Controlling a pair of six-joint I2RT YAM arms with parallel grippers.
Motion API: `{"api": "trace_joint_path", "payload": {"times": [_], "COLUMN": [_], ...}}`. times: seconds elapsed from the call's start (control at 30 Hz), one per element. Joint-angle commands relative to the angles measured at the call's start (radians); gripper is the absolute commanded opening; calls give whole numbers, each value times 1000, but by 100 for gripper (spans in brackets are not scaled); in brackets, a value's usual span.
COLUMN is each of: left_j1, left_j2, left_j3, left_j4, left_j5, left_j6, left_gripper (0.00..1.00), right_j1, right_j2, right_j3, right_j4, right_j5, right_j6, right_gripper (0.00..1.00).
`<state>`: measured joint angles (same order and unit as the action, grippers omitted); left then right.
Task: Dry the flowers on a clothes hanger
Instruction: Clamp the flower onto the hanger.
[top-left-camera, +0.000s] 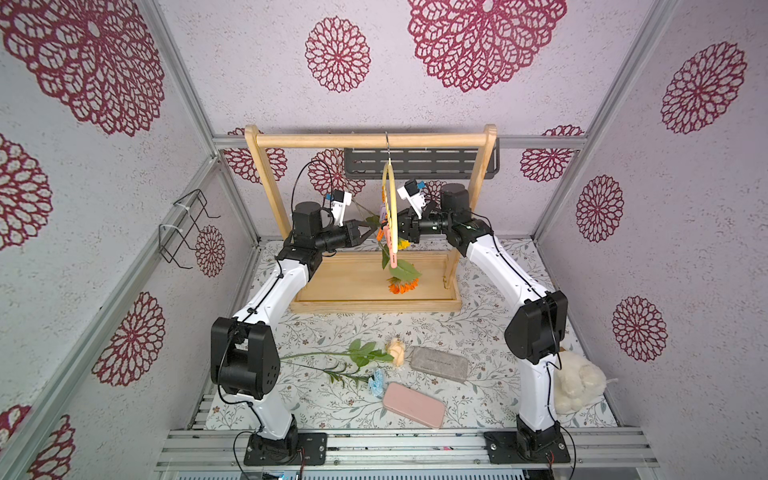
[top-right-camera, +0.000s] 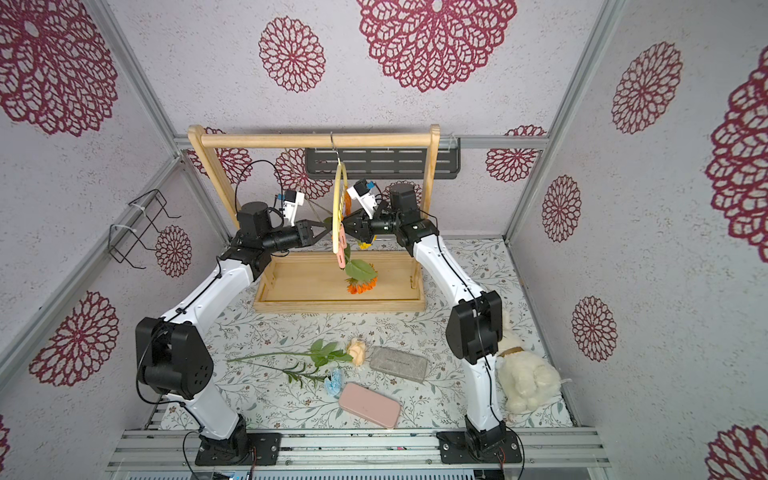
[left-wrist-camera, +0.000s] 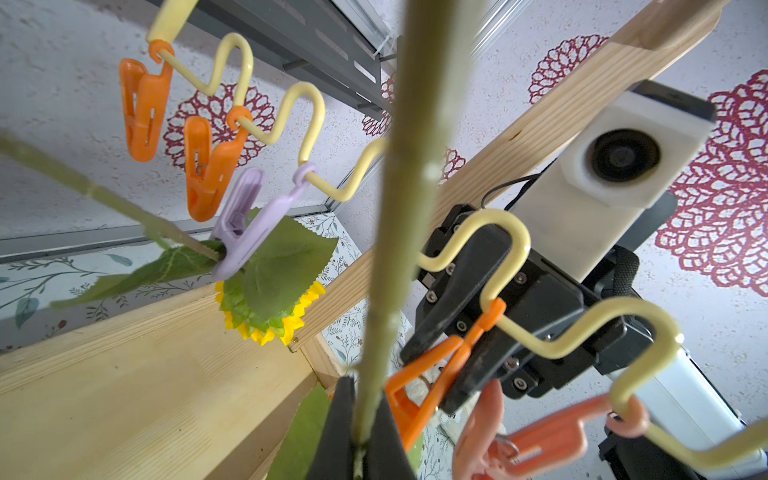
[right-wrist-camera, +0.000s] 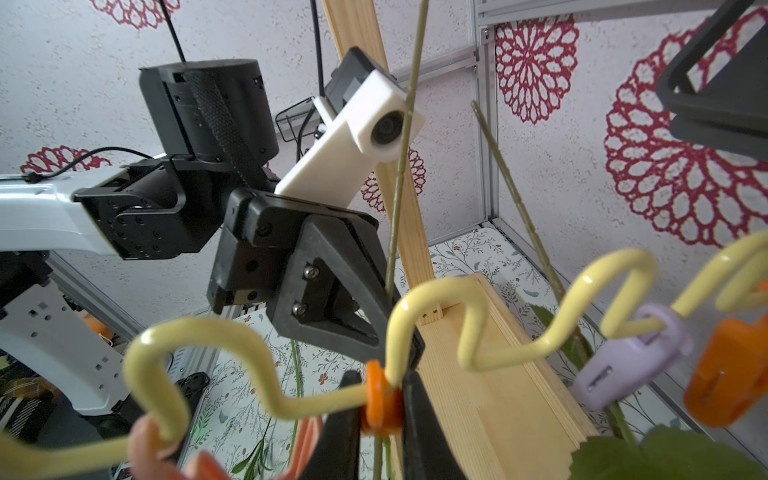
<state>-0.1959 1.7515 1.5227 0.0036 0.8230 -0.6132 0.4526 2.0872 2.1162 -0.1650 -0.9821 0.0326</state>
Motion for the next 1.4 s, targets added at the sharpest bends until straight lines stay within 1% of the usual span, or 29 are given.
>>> {"api": "trace_joint_path", "payload": {"times": [0.0, 0.3, 0.57, 0.77, 1.03, 1.37], "left_j1": [-4, -1, 6, 10, 15, 18], "left_j2": [11, 16, -3, -18, -35, -55], "left_j3": [33, 35, 34, 31, 34, 44], "left_j4": [-29, -22, -42, -54, -54, -50], "left_j5": [18, 37, -4, -34, -51, -41], "left_j6": [14, -5, -9, -12, -30, -59], "left_gripper": [0, 0, 0, 0, 0, 0], "right_j1": [9, 17, 28, 37, 49, 52], "right_j2": [-43, -39, -33, -15, 0, 17], "right_j3": [-4, -3, -1, 33, 59, 84], "right_j4": [-74, -83, -91, -127, -169, -197], "right_j5": [43, 63, 69, 90, 104, 115], "right_j6": [-38, -47, -49, -65, -91, -102], "right_gripper": [16, 16, 17, 17, 16, 14]}}
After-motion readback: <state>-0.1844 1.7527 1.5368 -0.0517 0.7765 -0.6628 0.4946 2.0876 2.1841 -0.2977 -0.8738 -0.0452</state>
